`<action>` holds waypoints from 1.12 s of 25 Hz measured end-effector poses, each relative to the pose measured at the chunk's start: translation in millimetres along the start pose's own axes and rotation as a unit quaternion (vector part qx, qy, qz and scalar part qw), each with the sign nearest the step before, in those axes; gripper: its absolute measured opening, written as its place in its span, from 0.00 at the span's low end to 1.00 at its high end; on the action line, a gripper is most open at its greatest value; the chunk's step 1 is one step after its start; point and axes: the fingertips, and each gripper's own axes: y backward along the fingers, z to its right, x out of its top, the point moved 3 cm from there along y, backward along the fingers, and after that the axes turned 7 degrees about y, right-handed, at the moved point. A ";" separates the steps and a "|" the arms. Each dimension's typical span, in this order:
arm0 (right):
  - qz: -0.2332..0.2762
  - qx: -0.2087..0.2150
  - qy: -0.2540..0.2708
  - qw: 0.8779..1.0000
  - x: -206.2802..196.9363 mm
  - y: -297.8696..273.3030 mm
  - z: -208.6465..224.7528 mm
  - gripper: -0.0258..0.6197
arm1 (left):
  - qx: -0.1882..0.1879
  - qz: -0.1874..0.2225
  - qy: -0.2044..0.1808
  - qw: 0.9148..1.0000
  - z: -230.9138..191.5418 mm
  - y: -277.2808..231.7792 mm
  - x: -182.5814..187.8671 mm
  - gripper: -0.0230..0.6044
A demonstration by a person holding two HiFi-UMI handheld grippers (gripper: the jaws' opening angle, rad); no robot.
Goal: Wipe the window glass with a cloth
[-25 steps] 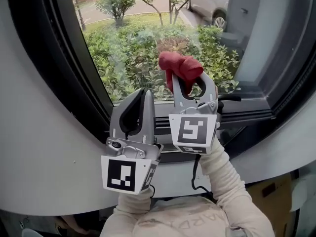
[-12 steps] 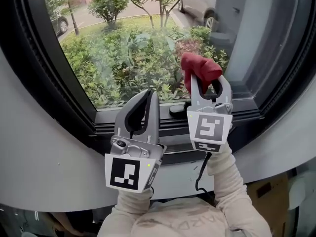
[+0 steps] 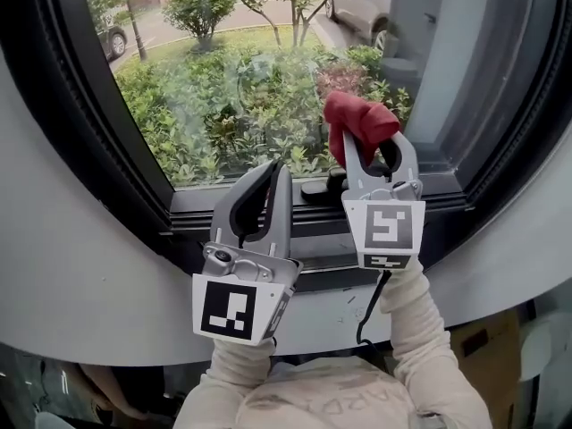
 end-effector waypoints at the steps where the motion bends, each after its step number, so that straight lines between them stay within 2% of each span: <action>1: 0.005 0.007 -0.002 1.000 3.4 4.9 -2.8 0.23 | -0.001 -0.001 -0.001 1.000 2.8 1.0 0.3 0.04; 8: 0.062 0.056 -0.057 0.995 29.6 53.5 -9.9 0.23 | -0.021 -0.012 0.001 1.000 31.9 9.9 -1.7 0.04; 11: 0.055 0.078 -0.070 0.993 24.3 82.8 -8.4 0.23 | -0.032 -0.021 0.002 0.999 46.4 14.5 -5.3 0.04; 16: 0.055 0.100 -0.130 0.985 14.8 129.9 -6.8 0.23 | -0.044 -0.039 0.008 0.998 71.7 24.0 -15.2 0.04; 19: 0.059 0.117 -0.149 0.980 10.4 151.0 -12.7 0.23 | -0.046 -0.052 0.008 0.998 81.4 31.9 -18.9 0.04; 28: 0.079 0.144 -0.171 0.972 20.4 166.4 -19.8 0.23 | -0.040 -0.056 -0.004 0.998 95.0 43.7 -12.4 0.04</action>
